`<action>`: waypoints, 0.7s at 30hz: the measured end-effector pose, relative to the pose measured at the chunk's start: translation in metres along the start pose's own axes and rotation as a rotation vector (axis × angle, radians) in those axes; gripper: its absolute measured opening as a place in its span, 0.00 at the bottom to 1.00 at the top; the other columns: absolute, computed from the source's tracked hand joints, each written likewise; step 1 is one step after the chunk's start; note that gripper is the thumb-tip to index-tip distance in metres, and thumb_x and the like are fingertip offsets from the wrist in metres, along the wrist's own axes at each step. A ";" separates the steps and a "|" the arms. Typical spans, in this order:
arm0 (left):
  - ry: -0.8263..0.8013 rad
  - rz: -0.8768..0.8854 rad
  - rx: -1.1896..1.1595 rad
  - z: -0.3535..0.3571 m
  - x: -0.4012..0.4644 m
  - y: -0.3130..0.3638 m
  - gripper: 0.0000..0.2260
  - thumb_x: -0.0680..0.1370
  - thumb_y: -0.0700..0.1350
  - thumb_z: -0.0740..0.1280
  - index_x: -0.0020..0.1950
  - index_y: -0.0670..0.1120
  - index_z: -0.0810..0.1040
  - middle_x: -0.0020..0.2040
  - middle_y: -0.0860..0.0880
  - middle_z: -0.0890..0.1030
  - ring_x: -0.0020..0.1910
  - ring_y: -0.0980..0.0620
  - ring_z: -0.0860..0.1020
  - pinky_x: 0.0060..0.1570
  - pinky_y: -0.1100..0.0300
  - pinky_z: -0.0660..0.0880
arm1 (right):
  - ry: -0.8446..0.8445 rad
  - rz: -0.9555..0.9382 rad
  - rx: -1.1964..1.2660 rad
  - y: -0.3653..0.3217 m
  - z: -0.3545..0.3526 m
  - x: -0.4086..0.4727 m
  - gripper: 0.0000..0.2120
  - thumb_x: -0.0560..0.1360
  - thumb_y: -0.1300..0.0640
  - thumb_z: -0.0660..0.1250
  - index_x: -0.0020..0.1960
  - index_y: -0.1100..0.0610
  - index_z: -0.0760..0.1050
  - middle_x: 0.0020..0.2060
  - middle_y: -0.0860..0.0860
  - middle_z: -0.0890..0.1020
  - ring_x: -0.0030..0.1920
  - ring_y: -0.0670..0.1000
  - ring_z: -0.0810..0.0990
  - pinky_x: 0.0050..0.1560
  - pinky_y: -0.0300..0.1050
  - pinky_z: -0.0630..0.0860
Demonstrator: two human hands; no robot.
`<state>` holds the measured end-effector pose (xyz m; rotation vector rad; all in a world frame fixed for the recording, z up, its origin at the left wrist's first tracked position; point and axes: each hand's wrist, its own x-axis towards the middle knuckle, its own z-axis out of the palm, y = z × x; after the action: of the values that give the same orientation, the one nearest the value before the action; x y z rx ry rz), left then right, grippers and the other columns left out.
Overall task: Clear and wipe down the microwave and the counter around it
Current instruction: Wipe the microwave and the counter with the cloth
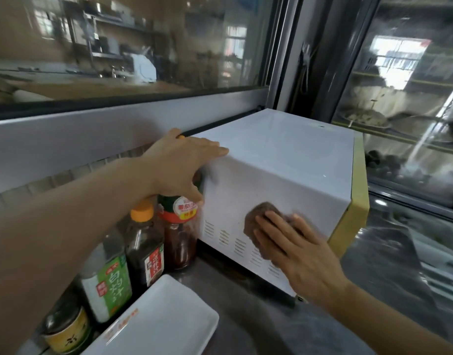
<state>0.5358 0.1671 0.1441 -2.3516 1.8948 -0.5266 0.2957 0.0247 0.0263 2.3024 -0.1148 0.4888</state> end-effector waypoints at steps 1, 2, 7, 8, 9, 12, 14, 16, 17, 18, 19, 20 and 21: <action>0.005 -0.002 -0.011 0.000 0.001 -0.001 0.46 0.65 0.64 0.72 0.76 0.58 0.51 0.76 0.56 0.58 0.74 0.56 0.57 0.70 0.48 0.55 | 0.037 0.047 0.012 0.008 -0.005 0.008 0.26 0.73 0.55 0.53 0.71 0.58 0.67 0.70 0.56 0.69 0.72 0.56 0.62 0.74 0.55 0.45; 0.011 -0.004 -0.017 -0.001 0.001 -0.002 0.46 0.64 0.64 0.73 0.76 0.58 0.52 0.76 0.57 0.59 0.74 0.56 0.58 0.70 0.48 0.55 | 0.070 0.099 0.024 0.016 -0.010 0.019 0.27 0.74 0.54 0.53 0.72 0.58 0.64 0.71 0.56 0.67 0.74 0.56 0.60 0.74 0.55 0.45; 0.095 -0.013 -0.024 0.006 0.001 -0.001 0.46 0.63 0.62 0.75 0.75 0.58 0.56 0.75 0.56 0.62 0.73 0.54 0.60 0.68 0.49 0.56 | 0.090 0.092 0.046 0.007 -0.002 0.045 0.27 0.73 0.55 0.54 0.72 0.57 0.66 0.71 0.57 0.68 0.74 0.59 0.59 0.73 0.57 0.45; 0.110 -0.011 -0.015 0.008 0.000 -0.001 0.46 0.63 0.62 0.75 0.75 0.58 0.55 0.75 0.56 0.62 0.73 0.54 0.60 0.68 0.50 0.56 | 0.051 0.009 0.029 -0.005 0.008 0.040 0.26 0.72 0.55 0.55 0.70 0.57 0.69 0.70 0.57 0.70 0.73 0.59 0.62 0.73 0.58 0.45; 0.116 -0.009 -0.006 0.010 0.000 -0.001 0.46 0.63 0.62 0.75 0.75 0.58 0.55 0.75 0.56 0.62 0.73 0.54 0.61 0.67 0.51 0.56 | -0.008 -0.078 0.005 -0.017 0.016 0.033 0.26 0.72 0.54 0.57 0.69 0.57 0.71 0.68 0.57 0.72 0.71 0.59 0.65 0.73 0.58 0.46; 0.110 -0.007 0.011 0.011 0.001 -0.002 0.47 0.62 0.62 0.74 0.76 0.58 0.54 0.75 0.56 0.61 0.72 0.53 0.61 0.67 0.51 0.57 | -0.127 -0.204 -0.013 -0.033 0.025 0.021 0.24 0.72 0.53 0.57 0.66 0.56 0.74 0.65 0.56 0.75 0.68 0.57 0.70 0.72 0.57 0.46; 0.096 -0.011 -0.003 0.009 0.002 -0.002 0.47 0.62 0.63 0.75 0.75 0.58 0.54 0.74 0.56 0.62 0.72 0.53 0.61 0.67 0.52 0.56 | -0.069 -0.173 0.001 -0.024 0.018 0.028 0.25 0.72 0.54 0.52 0.64 0.56 0.76 0.64 0.56 0.77 0.67 0.57 0.72 0.72 0.57 0.45; 0.104 -0.011 -0.027 0.009 0.002 -0.003 0.46 0.62 0.62 0.75 0.75 0.58 0.56 0.73 0.57 0.64 0.71 0.54 0.62 0.67 0.52 0.56 | 0.053 -0.054 0.013 -0.007 0.003 0.046 0.25 0.72 0.56 0.52 0.65 0.57 0.75 0.65 0.56 0.76 0.69 0.57 0.70 0.71 0.57 0.45; 0.112 -0.014 -0.041 0.008 0.002 -0.004 0.45 0.62 0.62 0.75 0.74 0.59 0.57 0.72 0.57 0.65 0.70 0.54 0.63 0.67 0.52 0.56 | 0.112 0.010 0.029 0.002 -0.005 0.059 0.24 0.71 0.57 0.55 0.65 0.57 0.75 0.65 0.56 0.75 0.70 0.58 0.68 0.72 0.58 0.44; 0.120 -0.016 -0.056 0.007 0.003 -0.005 0.44 0.62 0.62 0.75 0.74 0.59 0.58 0.72 0.56 0.66 0.70 0.53 0.64 0.67 0.51 0.57 | 0.151 0.060 0.049 0.009 -0.011 0.072 0.24 0.70 0.57 0.59 0.65 0.57 0.74 0.66 0.56 0.75 0.70 0.58 0.67 0.72 0.58 0.44; 0.126 -0.016 -0.067 0.007 0.004 -0.005 0.44 0.62 0.62 0.75 0.73 0.59 0.59 0.71 0.56 0.68 0.69 0.53 0.65 0.66 0.51 0.58 | 0.173 0.093 0.064 0.012 -0.016 0.083 0.24 0.68 0.57 0.62 0.64 0.57 0.75 0.65 0.57 0.75 0.70 0.58 0.67 0.72 0.57 0.44; 0.135 -0.013 -0.070 0.006 0.005 -0.005 0.43 0.62 0.61 0.75 0.72 0.58 0.60 0.70 0.56 0.69 0.68 0.53 0.67 0.66 0.51 0.59 | 0.191 0.106 0.069 0.011 -0.017 0.091 0.24 0.67 0.58 0.64 0.63 0.57 0.76 0.64 0.57 0.76 0.68 0.59 0.69 0.72 0.57 0.44; 0.145 -0.010 -0.066 0.006 0.006 -0.005 0.43 0.61 0.61 0.76 0.72 0.58 0.61 0.68 0.55 0.71 0.66 0.52 0.68 0.65 0.50 0.61 | 0.205 0.098 0.058 0.008 -0.015 0.094 0.24 0.67 0.58 0.64 0.62 0.57 0.77 0.63 0.57 0.77 0.67 0.59 0.72 0.71 0.57 0.45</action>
<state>0.5435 0.1610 0.1409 -2.4264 1.9898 -0.6622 0.3763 0.0361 0.0772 2.2957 -0.1146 0.7848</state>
